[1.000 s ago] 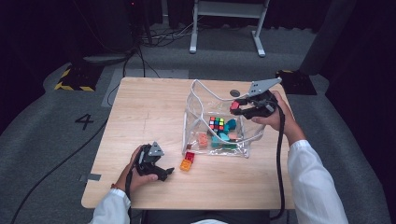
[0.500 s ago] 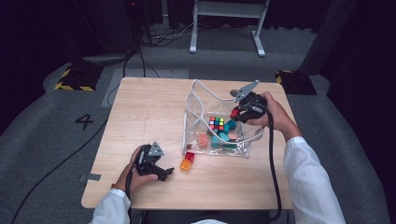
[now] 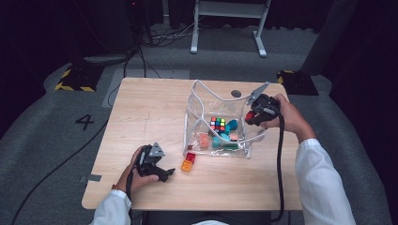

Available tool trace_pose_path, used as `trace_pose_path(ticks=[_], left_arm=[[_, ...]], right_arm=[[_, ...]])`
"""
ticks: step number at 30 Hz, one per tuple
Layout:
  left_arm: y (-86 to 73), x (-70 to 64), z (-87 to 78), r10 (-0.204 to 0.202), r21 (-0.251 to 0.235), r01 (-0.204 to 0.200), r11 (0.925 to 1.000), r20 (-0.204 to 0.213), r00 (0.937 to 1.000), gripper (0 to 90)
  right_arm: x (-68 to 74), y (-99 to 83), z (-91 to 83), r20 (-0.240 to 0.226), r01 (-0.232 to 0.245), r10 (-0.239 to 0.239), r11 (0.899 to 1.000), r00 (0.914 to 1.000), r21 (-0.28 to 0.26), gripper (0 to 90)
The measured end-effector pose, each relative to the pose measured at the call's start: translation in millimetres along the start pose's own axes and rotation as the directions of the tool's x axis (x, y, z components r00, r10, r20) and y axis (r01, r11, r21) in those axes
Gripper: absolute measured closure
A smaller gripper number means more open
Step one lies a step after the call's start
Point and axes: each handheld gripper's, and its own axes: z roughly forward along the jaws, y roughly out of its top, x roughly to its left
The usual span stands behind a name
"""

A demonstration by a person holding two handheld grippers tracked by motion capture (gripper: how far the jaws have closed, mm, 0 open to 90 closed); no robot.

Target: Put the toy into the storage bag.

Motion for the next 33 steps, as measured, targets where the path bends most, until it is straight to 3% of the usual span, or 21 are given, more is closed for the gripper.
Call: trace_pose_path(ticks=[6, 17, 26, 29, 30, 33], left_arm=[[0.0, 0.1, 0.0, 0.001, 0.0, -0.001, 1.0, 0.0, 1.0, 2.0], [0.1, 0.2, 0.1, 0.002, 0.0, -0.002, 1.0, 0.001, 1.0, 2.0], [0.0, 0.1, 0.1, 0.0, -0.001, 0.0, 1.0, 0.002, 1.0, 2.0], [0.0, 0.1, 0.1, 0.001, -0.001, -0.001, 1.0, 0.002, 1.0, 2.0], [0.0, 0.0, 0.1, 0.0, 0.0, 0.0, 1.0, 0.002, 1.0, 2.0], [0.0, 0.0, 0.1, -0.001, 0.0, 0.001, 1.0, 0.002, 1.0, 2.0]], right_arm=[[-3.9, -14.1, -8.0, 0.003, -0.016, 0.016, 1.0, 0.9999, -0.01, 59.0], [-0.9, -23.2, -12.9, 0.011, -0.041, 0.042, 0.998, 0.9991, -0.053, 57.8], [2.4, -29.9, -25.3, 0.011, -0.055, 0.057, 0.988, 0.9983, -0.144, 49.2], [4.2, -34.0, -31.9, 0.01, -0.067, 0.071, 0.978, 0.9974, -0.198, 44.6], [6.6, -36.1, -36.0, 0.008, -0.093, 0.097, 0.97, 0.9952, -0.225, 42.1], [10.0, -40.9, -42.7, 0.028, -0.105, 0.118, 0.951, 0.9927, -0.292, 35.3]])
